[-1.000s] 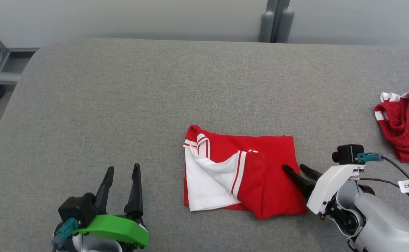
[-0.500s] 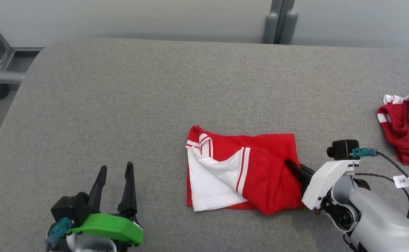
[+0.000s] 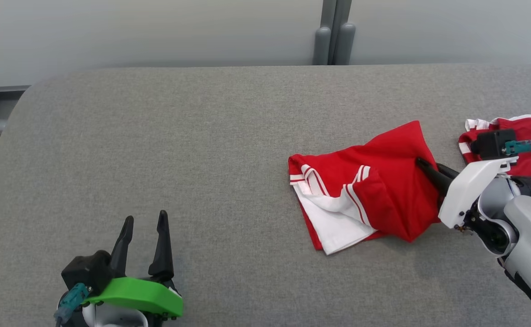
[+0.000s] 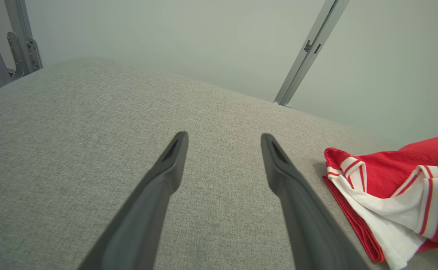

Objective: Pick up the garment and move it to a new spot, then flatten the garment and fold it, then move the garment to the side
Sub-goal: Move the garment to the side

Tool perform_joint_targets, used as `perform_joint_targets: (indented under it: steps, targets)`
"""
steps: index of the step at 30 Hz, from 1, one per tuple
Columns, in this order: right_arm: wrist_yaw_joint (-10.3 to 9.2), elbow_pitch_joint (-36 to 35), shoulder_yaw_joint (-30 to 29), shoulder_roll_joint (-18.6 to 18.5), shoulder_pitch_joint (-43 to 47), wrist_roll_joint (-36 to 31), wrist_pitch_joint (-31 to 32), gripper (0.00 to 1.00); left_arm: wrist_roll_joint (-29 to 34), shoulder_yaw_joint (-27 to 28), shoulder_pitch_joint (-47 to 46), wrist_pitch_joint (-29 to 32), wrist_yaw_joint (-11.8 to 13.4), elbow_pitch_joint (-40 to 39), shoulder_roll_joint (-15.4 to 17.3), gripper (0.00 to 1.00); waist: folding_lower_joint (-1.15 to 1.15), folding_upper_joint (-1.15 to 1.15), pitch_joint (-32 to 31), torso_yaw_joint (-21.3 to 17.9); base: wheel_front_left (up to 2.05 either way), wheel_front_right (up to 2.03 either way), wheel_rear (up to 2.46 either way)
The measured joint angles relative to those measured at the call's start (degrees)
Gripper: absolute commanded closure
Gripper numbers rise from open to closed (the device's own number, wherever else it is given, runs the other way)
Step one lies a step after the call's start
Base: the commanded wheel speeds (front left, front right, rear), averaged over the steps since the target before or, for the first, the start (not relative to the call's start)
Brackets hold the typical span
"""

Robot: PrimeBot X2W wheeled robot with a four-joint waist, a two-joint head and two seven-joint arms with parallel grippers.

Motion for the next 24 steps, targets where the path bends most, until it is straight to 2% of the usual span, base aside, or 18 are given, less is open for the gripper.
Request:
perform_joint_targets:
  steps: [15, 24]
  targets:
    - [-0.18, -1.99, -3.37, -4.93, -3.03, 0.68, 2.72, 1.00, 0.01, -0.14, 1.34, -0.01, 0.00, -0.30, -0.47, 0.00, 0.00, 0.00, -0.68, -4.76, 0.00, 0.00, 0.00]
    - [-2.40, -1.46, -6.03, -8.98, -5.88, 0.62, 3.78, 1.00, 0.43, -1.23, 1.31, 0.04, 0.00, -0.51, -0.54, 0.00, 0.00, 0.00, 0.60, -5.15, 0.00, 0.00, 0.00]
